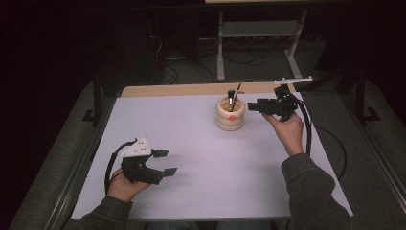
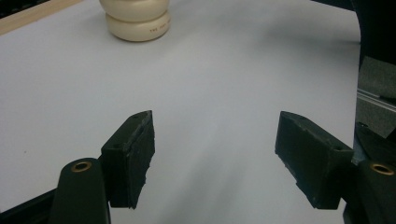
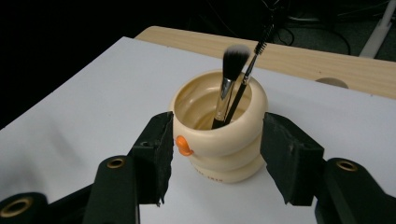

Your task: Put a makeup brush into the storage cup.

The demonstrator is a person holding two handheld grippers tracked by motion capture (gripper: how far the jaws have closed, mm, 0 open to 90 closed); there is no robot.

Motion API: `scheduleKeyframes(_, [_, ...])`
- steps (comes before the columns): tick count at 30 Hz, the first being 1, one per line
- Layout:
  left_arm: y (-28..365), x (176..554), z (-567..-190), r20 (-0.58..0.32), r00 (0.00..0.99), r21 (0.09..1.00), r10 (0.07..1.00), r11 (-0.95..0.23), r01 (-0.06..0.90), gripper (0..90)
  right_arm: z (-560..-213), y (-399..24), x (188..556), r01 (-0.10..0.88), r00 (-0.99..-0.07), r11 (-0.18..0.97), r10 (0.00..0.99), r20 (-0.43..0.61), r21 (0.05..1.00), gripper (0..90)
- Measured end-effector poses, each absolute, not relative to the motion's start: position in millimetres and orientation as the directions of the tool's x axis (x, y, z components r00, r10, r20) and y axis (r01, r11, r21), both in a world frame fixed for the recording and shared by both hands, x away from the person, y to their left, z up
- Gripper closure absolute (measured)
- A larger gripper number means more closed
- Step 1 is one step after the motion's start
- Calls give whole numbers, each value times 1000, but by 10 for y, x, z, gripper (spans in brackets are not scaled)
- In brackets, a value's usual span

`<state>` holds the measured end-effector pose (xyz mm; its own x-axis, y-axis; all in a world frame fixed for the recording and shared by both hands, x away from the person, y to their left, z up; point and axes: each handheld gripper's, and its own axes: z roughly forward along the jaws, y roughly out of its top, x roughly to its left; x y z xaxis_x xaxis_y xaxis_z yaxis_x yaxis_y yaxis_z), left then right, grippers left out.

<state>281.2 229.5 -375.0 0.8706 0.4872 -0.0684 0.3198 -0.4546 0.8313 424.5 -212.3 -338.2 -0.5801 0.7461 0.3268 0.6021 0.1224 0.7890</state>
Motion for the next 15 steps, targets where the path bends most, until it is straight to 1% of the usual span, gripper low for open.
scheduleKeyframes(15, [2337,2825,-3764,-72,857,832,511,-443,334,268,-3399,-2203,4090,587,-589,145,752,298,796,397])
